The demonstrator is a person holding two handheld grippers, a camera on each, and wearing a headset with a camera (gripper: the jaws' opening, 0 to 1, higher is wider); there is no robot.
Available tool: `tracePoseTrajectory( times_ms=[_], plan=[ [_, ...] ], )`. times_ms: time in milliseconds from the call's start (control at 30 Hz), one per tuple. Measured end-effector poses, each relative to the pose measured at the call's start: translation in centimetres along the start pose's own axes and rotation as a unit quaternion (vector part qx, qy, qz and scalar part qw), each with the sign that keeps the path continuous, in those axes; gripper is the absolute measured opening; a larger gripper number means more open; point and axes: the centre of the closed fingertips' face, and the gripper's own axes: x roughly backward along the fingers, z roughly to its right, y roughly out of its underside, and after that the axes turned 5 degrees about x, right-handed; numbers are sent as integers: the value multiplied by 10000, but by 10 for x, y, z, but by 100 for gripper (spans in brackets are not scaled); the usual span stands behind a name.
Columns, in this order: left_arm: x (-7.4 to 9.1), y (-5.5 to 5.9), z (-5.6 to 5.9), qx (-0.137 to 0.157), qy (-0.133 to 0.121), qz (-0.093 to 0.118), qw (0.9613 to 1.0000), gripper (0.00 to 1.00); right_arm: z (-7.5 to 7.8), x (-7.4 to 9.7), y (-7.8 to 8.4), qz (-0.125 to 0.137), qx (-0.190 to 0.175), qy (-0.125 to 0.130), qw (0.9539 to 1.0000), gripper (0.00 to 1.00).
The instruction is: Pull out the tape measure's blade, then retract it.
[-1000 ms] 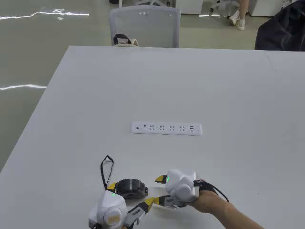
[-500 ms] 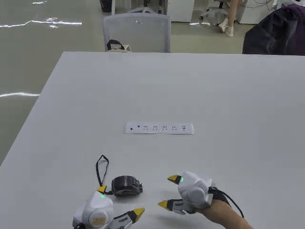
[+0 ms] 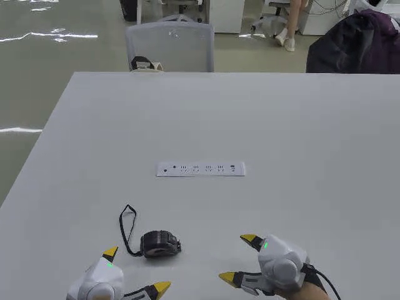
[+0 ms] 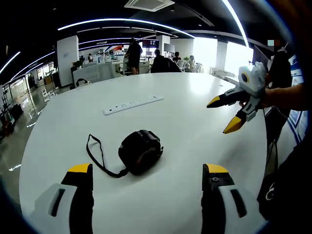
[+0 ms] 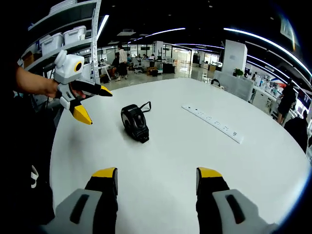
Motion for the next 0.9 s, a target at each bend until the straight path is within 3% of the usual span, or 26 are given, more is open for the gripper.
tracePoseTrajectory(
  times_ms=[167,367,567,700,900],
  plan=[
    [8,0,-5,-94,-32,31,9999,93,1,20,5,108,-160,250,9995,71],
    [13,3,-4,-379,-29,-14,9993,94,-3,36,14,85,-190,355,9992,75],
    [19,3,0,-372,86,64,9992,96,-6,48,18,173,-247,422,9987,80],
    [24,0,8,-304,302,186,9989,99,-9,55,20,279,-339,474,9979,84],
    [31,3,12,-385,399,118,9984,99,-12,62,21,343,-356,521,9974,88]
  ],
)
